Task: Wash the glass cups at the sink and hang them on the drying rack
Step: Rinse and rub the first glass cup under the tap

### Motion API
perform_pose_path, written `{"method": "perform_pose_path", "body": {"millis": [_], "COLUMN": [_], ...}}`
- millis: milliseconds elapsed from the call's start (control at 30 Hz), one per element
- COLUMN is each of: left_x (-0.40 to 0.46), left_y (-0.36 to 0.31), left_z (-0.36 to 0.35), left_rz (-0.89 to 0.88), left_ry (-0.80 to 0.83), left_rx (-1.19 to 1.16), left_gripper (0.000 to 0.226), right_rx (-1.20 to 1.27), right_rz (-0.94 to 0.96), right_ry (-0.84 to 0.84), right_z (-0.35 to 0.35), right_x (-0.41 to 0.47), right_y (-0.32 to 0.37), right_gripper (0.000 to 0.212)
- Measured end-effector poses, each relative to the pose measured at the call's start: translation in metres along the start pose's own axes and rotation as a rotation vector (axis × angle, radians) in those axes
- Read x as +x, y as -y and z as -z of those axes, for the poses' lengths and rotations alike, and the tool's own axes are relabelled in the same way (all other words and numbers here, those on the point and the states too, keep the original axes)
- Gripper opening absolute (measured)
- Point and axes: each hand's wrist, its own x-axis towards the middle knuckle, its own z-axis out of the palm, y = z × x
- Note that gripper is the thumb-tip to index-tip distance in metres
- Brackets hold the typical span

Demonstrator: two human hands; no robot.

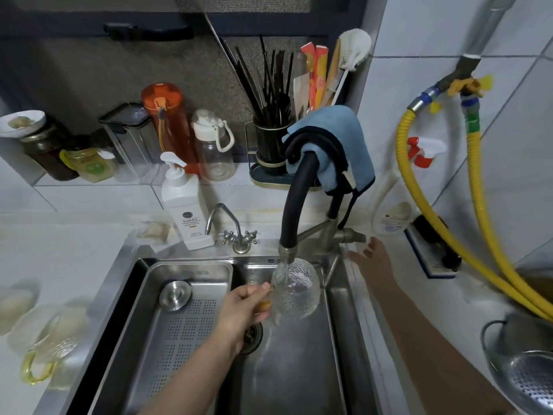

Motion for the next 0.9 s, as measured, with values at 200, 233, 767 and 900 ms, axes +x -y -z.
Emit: {"method": "perform_pose_path", "body": {"millis": [200, 233, 767, 900], "left_x": [-0.002, -0.002, -0.024, -0.044], "left_y": [0.002, 0.003, 0.005, 0.003], "left_z": [0.004, 0.004, 0.030, 0.041], "left_rz": [0.006, 0.016, 0.006, -0.037], "left_ry": [-0.045, -0.054, -0.002, 0.052], "left_rx": [0.020, 0.022, 0.082, 0.106], "left_gripper": [0.018, 0.018, 0.018, 0.020], "right_rx": [-0.199, -0.211, 0.099, 0.059], "right_rz": [-0.031, -0.041, -0.125, -0.049], "right_ry": [0.028, 0.024, 0.507, 0.717], "right_z": [-0.002, -0.003, -0.033, -0.042], "right_x": [0.030, 0.032, -0.089, -0.146], "right_y": [-0.004, -0.004, -0.017, -0.022], "right_gripper": [0.035, 0.033, 0.051, 0.089]}}
